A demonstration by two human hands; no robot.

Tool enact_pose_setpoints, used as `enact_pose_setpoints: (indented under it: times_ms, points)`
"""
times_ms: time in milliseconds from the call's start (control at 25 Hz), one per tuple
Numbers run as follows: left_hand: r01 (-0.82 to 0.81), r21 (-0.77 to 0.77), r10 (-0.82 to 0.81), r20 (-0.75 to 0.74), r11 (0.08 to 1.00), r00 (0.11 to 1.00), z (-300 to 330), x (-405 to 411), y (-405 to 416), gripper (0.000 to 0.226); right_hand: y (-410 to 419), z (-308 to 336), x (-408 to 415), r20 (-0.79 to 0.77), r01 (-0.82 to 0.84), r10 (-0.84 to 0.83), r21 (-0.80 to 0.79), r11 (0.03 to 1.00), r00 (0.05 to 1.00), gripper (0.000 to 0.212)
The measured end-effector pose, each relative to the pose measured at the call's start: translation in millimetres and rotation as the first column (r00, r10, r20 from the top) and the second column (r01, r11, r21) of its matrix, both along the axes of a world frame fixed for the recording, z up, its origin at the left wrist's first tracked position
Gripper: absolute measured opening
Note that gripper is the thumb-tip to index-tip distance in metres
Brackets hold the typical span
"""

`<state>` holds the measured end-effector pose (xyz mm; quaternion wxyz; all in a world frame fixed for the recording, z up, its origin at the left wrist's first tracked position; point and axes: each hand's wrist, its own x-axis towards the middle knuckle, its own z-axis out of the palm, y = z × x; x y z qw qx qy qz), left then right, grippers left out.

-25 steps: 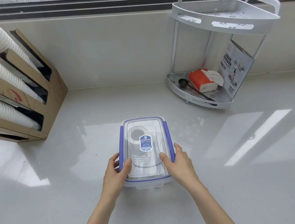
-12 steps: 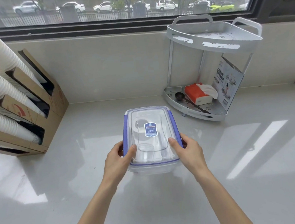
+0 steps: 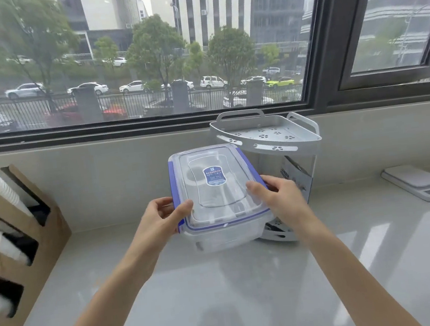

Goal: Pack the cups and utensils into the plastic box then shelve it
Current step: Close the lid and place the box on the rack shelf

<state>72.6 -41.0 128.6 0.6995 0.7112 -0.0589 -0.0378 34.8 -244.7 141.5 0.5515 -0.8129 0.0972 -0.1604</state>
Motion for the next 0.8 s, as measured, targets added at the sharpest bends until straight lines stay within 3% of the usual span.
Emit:
enact_pose_setpoints:
  times_ms: [400,480,600,800]
  points:
    - [0.238,-0.173,-0.230,0.062,0.956,0.971,91.5,62.8,-56.5,0.048,-76.5,95.6,50.9,0.101,-0.011,0.009,0.020,1.000,0.995,0.016]
    - [0.269,-0.167,-0.261,0.071,0.949,0.963,102.0,76.4,-70.8,0.042,-91.9,104.2,68.0,0.132,-0.032,0.021,0.084,0.996,0.991,0.015]
    - [0.291,-0.196,-0.285,0.060,0.936,0.957,116.0,96.3,-92.3,0.024,-111.9,117.2,91.6,0.160,-0.016,-0.009,0.156,0.988,0.987,0.031]
    - [0.293,-0.237,-0.305,-0.018,0.926,0.952,127.4,133.9,-128.8,0.038,-143.0,127.7,126.9,0.169,0.025,-0.060,0.203,0.979,0.984,0.034]
